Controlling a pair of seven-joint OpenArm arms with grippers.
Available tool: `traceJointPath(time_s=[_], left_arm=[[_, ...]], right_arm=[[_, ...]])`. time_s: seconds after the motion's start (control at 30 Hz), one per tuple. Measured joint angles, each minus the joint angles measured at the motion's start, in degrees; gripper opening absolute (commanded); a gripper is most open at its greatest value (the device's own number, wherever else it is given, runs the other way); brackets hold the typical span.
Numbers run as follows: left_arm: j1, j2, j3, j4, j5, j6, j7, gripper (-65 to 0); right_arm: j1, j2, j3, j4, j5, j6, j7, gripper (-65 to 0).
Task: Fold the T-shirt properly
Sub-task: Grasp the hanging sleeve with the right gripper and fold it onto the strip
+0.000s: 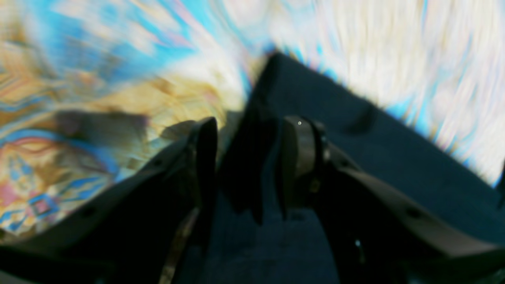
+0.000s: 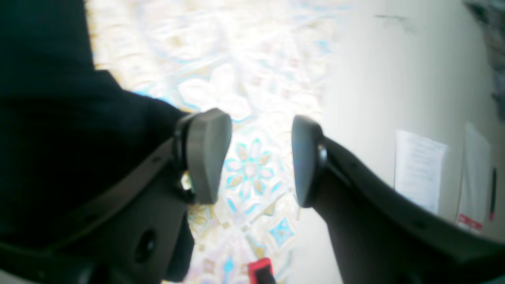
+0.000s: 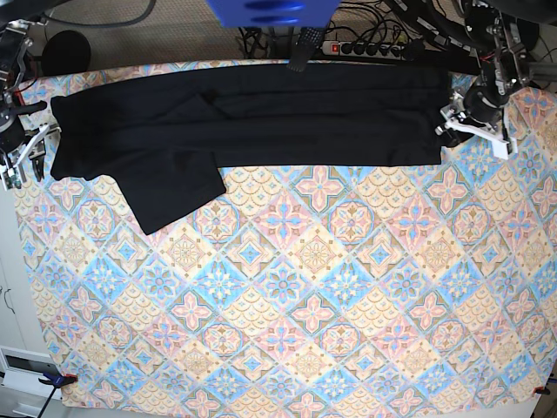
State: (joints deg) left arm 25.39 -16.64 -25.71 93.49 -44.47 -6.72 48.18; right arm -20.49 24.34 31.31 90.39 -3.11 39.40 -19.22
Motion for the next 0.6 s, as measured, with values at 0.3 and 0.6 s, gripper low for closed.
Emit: traceJointPath(time_s=[0.3, 0.6], left_arm=[[-0.48, 0.11, -3.52, 0.0, -7.67, 0.0, 0.28, -38.0], [-0.24, 0.13, -3.32, 0.61, -8.04, 0.04, 0.48, -38.0]], right_arm=[[7.17, -0.7, -12.68, 3.67, -0.11, 0.66, -10.19, -36.5], [21.97, -1.05, -24.65, -6.64, 0.31, 0.81, -13.84, -36.5]])
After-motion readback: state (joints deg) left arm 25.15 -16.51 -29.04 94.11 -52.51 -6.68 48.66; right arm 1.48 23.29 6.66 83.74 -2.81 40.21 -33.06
